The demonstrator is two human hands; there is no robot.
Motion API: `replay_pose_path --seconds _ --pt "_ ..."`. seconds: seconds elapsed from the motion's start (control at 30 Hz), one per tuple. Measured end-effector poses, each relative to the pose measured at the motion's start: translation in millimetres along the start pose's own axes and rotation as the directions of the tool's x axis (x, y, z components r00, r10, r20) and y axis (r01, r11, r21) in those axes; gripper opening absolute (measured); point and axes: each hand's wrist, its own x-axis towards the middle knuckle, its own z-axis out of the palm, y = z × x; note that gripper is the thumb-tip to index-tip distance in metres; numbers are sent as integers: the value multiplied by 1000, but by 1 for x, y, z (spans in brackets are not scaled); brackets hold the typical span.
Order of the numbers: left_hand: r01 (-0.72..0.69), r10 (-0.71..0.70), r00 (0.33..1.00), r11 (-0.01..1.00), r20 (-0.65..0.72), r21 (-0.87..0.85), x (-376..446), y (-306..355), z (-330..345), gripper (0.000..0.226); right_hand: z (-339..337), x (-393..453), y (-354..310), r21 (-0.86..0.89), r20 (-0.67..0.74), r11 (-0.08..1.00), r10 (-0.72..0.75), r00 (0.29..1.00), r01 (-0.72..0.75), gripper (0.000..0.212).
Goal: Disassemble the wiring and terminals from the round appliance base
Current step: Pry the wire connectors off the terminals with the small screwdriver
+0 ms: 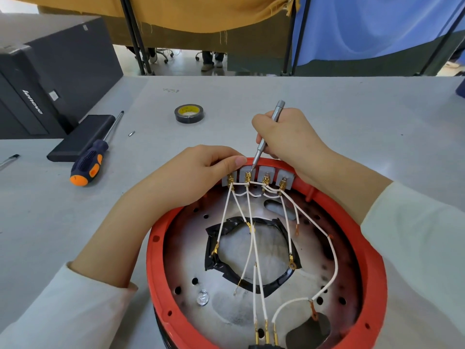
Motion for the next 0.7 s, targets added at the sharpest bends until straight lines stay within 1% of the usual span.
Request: replay_pose_path --seconds 0.2,0.4,0.5,0.7 --pt "-18 18 1000 1000 1 0 1 -1 0 30 1 3 -1 10 55 998 66 996 -67 31" --pt "-25 25 1000 1000 2 2 1 0 0 30 3 6 -5 -20 127 991 133 983 -131 32" --pt "-35 35 999 999 11 8 1 0 0 30 4 9 -6 -58 134 984 172 976 -166 31" --pt "-54 54 998 998 21 19 1 1 0 29 6 12 -6 -78 127 973 226 966 -218 27"
